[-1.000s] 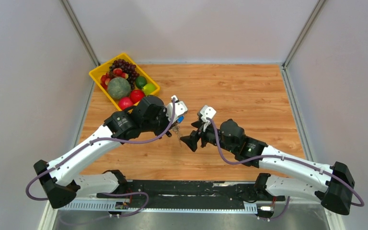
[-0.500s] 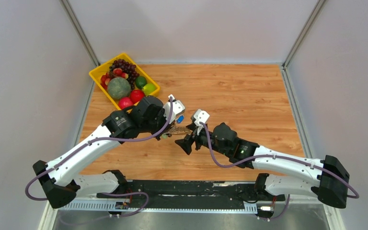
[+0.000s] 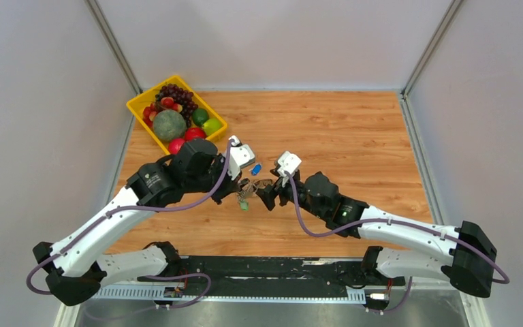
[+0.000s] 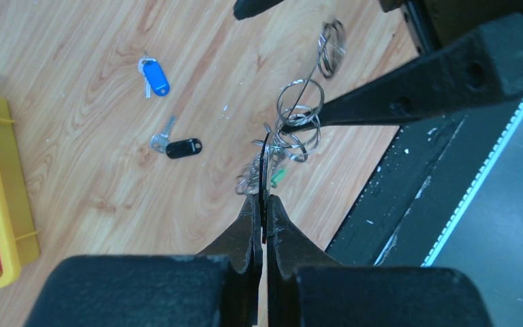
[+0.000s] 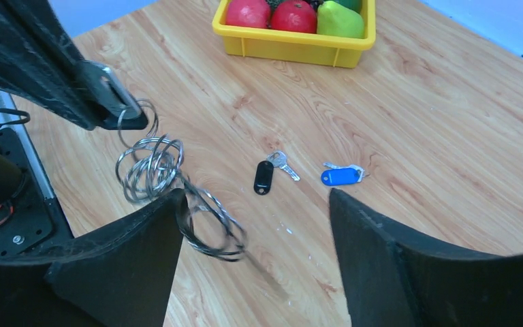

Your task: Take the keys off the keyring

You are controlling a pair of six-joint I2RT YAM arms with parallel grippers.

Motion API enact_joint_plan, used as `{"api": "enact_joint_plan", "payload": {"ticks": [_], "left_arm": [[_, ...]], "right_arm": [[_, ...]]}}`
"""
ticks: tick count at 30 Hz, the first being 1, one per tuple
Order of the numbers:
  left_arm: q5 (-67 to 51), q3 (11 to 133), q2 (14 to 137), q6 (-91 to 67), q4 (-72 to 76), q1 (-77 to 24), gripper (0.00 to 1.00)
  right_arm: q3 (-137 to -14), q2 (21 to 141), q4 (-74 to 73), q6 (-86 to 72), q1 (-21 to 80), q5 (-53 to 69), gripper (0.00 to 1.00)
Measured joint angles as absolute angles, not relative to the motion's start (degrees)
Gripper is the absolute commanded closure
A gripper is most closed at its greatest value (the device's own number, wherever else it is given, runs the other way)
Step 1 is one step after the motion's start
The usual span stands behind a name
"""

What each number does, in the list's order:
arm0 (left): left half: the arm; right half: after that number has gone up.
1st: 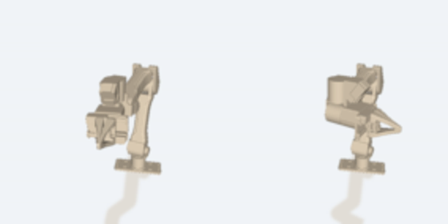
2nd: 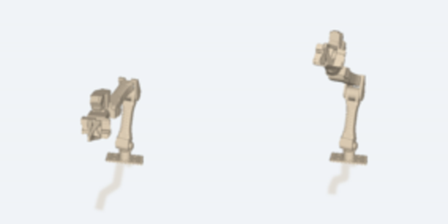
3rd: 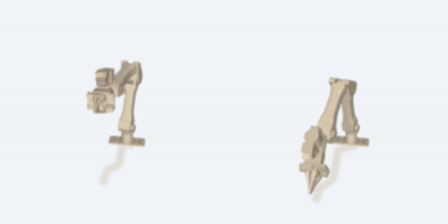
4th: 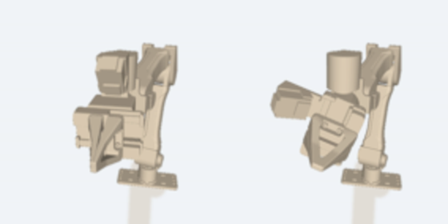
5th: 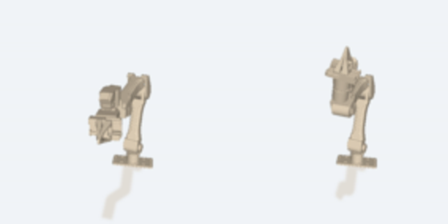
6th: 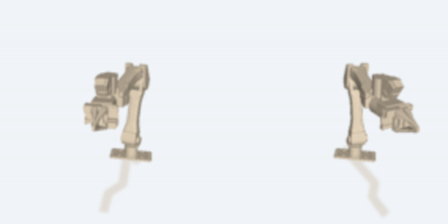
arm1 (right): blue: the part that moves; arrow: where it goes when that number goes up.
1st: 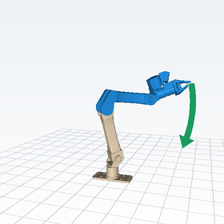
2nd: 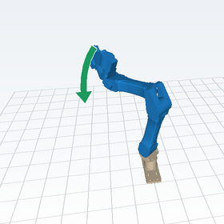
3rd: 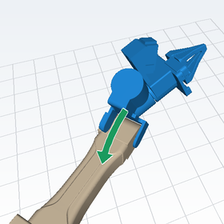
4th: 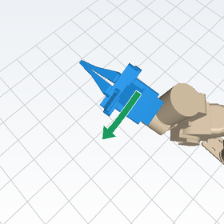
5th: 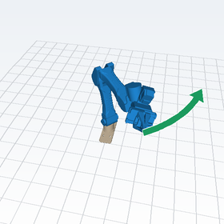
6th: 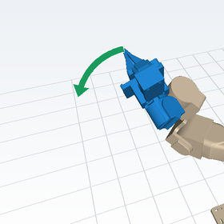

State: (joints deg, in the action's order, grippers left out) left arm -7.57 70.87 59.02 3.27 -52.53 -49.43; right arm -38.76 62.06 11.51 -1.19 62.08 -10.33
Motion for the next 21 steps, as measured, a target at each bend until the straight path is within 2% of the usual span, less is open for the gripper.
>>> {"api": "enact_joint_plan", "payload": {"ticks": [1,6,7,21], "left_arm": [[-8.19,70.94,58.85,3.25,-52.53,-49.43,1.00],[-10.31,70.96,57.04,3.25,-52.53,-49.43,1.00],[-10.33,71.00,56.58,3.25,-52.56,-49.43,1.00],[-9.67,73.78,52.64,3.05,-52.86,-49.43,1.00]], "right_arm": [[-38.74,62.06,11.70,-0.80,61.65,-9.52,0.34],[-36.03,60.31,14.98,0.78,59.05,1.02,0.97],[-34.76,59.35,16.03,0.45,58.83,3.14,1.00],[-26.63,56.88,35.05,-11.40,49.80,28.25,1.00]]}}
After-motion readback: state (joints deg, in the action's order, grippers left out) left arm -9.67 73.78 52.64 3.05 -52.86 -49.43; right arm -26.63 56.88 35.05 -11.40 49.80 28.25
